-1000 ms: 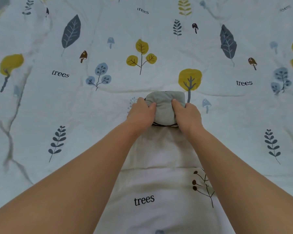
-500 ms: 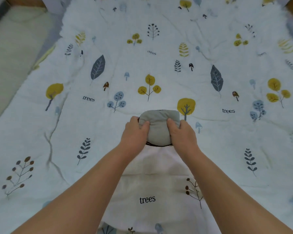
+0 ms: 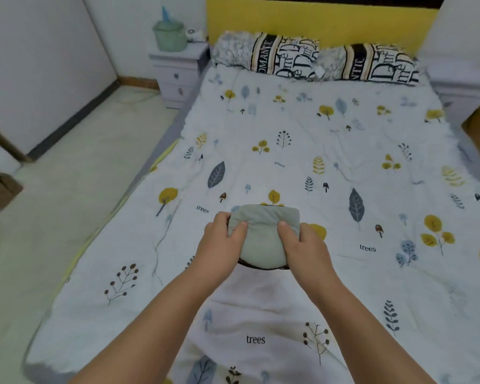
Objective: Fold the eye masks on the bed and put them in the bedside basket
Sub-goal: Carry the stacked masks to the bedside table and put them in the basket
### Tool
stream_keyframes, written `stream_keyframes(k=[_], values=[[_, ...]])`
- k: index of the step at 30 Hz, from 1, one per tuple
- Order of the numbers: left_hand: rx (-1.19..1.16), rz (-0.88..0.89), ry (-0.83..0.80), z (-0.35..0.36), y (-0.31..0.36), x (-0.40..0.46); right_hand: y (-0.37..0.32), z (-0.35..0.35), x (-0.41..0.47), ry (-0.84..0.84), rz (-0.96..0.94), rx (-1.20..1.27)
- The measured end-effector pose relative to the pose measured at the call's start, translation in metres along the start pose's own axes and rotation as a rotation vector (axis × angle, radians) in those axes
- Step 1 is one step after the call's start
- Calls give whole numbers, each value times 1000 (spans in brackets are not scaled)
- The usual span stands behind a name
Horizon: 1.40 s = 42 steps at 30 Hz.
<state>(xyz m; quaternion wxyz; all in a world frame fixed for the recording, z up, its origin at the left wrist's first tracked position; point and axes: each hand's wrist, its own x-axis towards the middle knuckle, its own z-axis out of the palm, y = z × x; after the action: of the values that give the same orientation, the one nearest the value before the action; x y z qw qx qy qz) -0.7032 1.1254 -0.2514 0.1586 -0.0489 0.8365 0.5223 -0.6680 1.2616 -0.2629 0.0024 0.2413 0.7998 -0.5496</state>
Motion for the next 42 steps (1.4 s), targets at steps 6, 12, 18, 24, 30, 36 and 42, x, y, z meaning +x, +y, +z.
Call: stream_keyframes(k=[6, 12, 18, 24, 30, 36, 42], values=[[-81, 40, 88, -50, 37, -47, -60, -6, -41, -35, -89, -6], [-151, 25, 169, -104, 55, -90, -114, 1, -80, -143, -145, -22], [-240, 33, 237, -161, 57, -124, -159, 23, -122, -241, -184, 22], [-244, 54, 291, -225, 42, -158, -192, 66, -169, -286, -230, -27], [-213, 56, 326, -310, 9, -189, -226, 137, -219, -340, -270, 3], [-175, 62, 337, -405, -37, -213, -254, 225, -271, -369, -267, 29], [-155, 24, 365, -486, -78, -226, -275, 306, -305, -434, -247, 13]])
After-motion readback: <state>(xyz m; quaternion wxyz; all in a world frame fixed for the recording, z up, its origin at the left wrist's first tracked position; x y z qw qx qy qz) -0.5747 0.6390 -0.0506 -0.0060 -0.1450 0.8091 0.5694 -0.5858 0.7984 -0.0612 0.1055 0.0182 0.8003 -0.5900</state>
